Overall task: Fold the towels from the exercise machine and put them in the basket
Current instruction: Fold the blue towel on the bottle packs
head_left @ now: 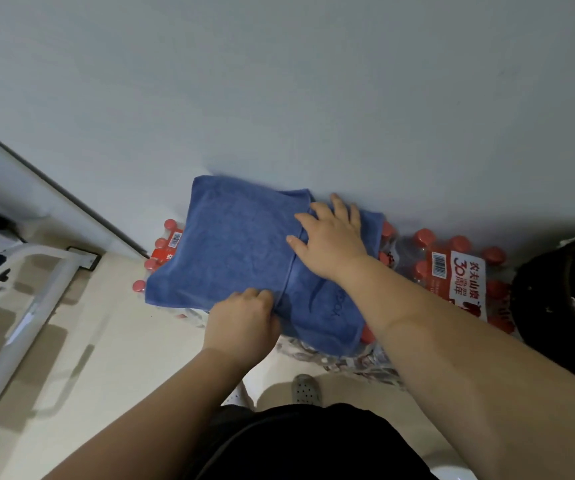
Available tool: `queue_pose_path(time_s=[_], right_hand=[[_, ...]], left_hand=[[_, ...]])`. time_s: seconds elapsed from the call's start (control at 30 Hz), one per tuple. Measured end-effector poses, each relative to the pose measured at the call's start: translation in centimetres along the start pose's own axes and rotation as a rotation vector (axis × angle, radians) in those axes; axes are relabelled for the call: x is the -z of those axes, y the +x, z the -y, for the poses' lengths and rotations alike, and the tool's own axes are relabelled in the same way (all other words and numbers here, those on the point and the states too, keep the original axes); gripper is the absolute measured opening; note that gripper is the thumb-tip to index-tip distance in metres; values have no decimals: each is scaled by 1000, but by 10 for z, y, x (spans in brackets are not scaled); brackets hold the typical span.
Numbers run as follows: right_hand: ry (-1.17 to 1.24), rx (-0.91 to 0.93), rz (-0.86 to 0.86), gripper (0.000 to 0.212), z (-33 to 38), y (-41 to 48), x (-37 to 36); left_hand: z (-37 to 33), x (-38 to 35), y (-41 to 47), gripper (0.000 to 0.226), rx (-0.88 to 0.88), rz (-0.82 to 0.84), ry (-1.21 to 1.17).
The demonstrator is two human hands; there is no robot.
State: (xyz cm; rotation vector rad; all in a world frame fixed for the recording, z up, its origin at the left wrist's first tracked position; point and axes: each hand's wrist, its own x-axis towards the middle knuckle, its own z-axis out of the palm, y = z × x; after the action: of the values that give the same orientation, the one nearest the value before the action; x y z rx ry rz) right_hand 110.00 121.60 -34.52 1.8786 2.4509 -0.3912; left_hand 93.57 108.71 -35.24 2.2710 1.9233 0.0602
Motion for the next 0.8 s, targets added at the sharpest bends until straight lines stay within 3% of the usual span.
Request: queue_pose_path(time_s=[0.2, 0.4, 0.6, 0.73, 0.8], right_hand=[[-89, -61, -14, 59, 9, 12, 9], [-53, -142, 14, 55, 13, 18, 7], [88, -118, -121, 42, 15, 18, 8], [257, -100, -140, 48, 13, 16, 12], [408, -78, -234, 48, 11, 14, 20]], left_hand=[[4, 7, -5, 17, 84, 44, -74], [12, 11, -2, 13, 50, 138, -123], [21, 11, -2, 11, 26, 144, -179], [27, 24, -2, 8, 55, 114, -286], [25, 38, -4, 12, 54, 65, -360]])
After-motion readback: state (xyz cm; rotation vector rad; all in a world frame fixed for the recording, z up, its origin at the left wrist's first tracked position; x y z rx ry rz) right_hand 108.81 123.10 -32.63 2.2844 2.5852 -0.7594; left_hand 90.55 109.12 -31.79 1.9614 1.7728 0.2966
